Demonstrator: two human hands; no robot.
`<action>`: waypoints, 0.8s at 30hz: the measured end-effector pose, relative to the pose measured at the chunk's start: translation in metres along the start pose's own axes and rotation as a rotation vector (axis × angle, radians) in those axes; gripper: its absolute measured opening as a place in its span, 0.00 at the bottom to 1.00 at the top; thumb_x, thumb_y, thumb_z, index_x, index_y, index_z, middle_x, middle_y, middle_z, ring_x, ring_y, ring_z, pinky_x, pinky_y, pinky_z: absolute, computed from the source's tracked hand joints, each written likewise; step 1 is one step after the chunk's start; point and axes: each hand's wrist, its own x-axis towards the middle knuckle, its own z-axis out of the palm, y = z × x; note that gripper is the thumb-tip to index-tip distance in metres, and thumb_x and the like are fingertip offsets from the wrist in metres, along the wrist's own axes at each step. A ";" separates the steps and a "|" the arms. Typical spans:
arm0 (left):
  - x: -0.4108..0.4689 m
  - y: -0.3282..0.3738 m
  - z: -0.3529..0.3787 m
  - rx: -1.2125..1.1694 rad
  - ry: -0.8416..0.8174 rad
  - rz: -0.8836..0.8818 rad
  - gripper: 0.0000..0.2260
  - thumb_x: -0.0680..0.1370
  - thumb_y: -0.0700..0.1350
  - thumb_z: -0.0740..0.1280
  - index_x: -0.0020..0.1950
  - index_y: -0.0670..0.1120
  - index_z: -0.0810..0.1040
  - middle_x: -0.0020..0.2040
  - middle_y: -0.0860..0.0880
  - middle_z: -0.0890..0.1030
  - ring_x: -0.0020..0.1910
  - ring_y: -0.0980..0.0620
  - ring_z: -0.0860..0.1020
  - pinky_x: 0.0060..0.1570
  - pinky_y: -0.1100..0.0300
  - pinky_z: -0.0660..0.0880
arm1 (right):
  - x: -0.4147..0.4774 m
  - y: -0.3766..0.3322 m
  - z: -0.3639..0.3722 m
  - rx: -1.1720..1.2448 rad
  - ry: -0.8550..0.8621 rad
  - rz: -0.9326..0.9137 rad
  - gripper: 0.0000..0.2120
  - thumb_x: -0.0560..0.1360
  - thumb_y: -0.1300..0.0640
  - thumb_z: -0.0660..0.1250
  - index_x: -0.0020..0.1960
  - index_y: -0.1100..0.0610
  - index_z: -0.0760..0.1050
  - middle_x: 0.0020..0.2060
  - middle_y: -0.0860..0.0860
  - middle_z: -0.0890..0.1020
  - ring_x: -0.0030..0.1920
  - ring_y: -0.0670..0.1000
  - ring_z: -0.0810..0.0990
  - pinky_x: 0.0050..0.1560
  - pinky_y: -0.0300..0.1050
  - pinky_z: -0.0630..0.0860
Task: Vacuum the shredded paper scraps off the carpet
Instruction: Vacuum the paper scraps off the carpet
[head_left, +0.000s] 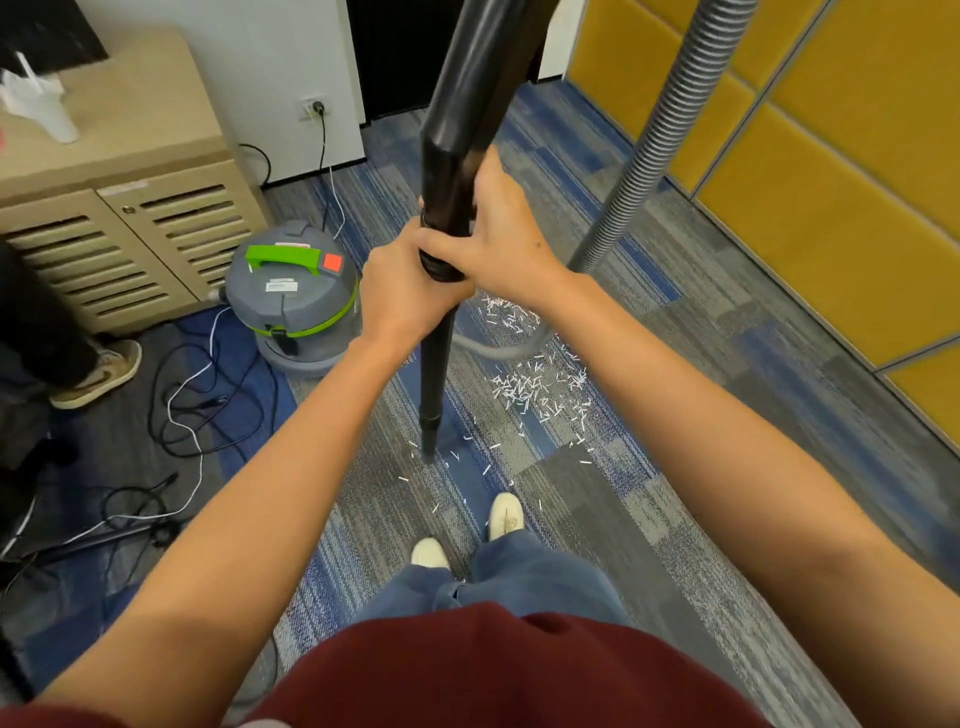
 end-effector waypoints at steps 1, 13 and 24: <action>0.001 -0.002 -0.003 0.017 -0.003 0.005 0.21 0.63 0.52 0.75 0.53 0.48 0.77 0.43 0.44 0.83 0.48 0.42 0.80 0.42 0.51 0.76 | 0.000 -0.001 0.002 0.028 -0.002 0.015 0.34 0.65 0.57 0.72 0.66 0.65 0.63 0.46 0.56 0.81 0.49 0.58 0.80 0.51 0.57 0.76; -0.019 -0.037 -0.006 0.059 -0.099 -0.062 0.20 0.64 0.49 0.74 0.54 0.46 0.77 0.43 0.42 0.83 0.48 0.41 0.80 0.42 0.49 0.76 | -0.024 0.006 0.038 0.088 -0.029 0.138 0.36 0.64 0.55 0.72 0.66 0.68 0.63 0.48 0.60 0.81 0.50 0.59 0.80 0.50 0.58 0.76; -0.009 -0.002 0.036 -0.014 -0.155 0.029 0.18 0.65 0.47 0.76 0.52 0.46 0.77 0.38 0.48 0.82 0.44 0.46 0.81 0.35 0.61 0.66 | -0.025 0.039 -0.006 0.087 0.035 0.178 0.33 0.65 0.55 0.73 0.63 0.67 0.64 0.50 0.61 0.79 0.53 0.57 0.79 0.53 0.57 0.76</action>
